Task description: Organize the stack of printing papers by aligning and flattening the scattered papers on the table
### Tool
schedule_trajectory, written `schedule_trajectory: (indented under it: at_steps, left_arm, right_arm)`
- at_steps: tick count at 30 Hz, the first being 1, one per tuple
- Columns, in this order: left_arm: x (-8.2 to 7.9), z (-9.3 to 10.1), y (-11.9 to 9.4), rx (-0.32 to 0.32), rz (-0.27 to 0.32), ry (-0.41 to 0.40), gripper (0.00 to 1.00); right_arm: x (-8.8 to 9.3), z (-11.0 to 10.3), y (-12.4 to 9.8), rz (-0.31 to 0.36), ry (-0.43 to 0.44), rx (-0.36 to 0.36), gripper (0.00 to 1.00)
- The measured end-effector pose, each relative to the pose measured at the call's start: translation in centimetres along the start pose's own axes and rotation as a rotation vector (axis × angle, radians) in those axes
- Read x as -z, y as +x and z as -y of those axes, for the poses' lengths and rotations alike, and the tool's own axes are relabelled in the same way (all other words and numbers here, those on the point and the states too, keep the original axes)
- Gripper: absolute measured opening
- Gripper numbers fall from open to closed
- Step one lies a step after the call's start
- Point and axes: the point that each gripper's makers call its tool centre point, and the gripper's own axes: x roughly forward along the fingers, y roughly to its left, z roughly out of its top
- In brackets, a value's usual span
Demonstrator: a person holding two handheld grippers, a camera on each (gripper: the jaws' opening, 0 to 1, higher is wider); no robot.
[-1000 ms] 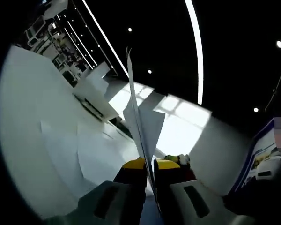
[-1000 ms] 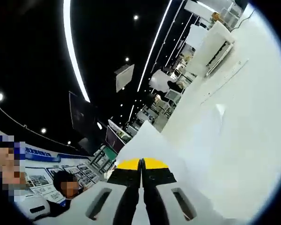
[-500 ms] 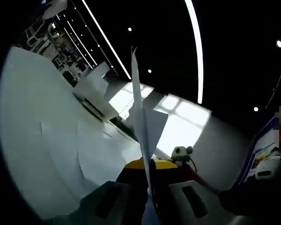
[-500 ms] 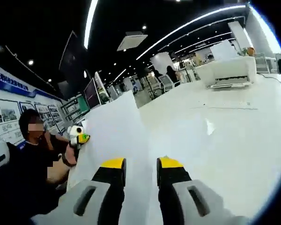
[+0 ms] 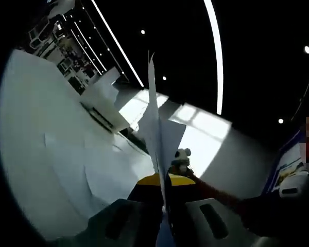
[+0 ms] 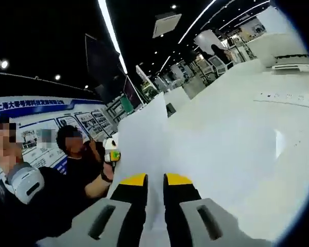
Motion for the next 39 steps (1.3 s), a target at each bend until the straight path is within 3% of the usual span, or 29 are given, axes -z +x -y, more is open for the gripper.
schedule_trajectory:
  at_steps: [10, 21, 26, 29, 33, 39]
  left_arm:
    - [-0.1, 0.0, -0.1, -0.003, 0.000, 0.015, 0.08]
    - [-0.2, 0.1, -0.1, -0.009, 0.010, 0.029, 0.13]
    - [-0.2, 0.1, -0.1, -0.008, 0.011, 0.024, 0.13]
    - [-0.2, 0.1, -0.1, -0.008, 0.011, 0.022, 0.13]
    - [-0.3, 0.0, -0.1, -0.010, 0.011, 0.024, 0.13]
    - [-0.3, 0.0, -0.1, -0.009, 0.010, 0.024, 0.13]
  right_arm:
    - [0.6, -1.1, -0.2, 0.064, 0.031, 0.034, 0.00]
    - [0.1, -4.3, 0.1, 0.190, 0.118, -0.019, 0.00]
    - [-0.2, -5.4, 0.9, 0.213, 0.134, -0.043, 0.00]
    - [-0.9, -4.3, 1.3, 0.270, 0.212, -0.009, 0.00]
    - [-1.4, -3.8, 1.5, 0.344, 0.306, -0.025, 0.00]
    - [-2.7, -2.3, 0.3, 0.394, 0.355, -0.017, 0.00]
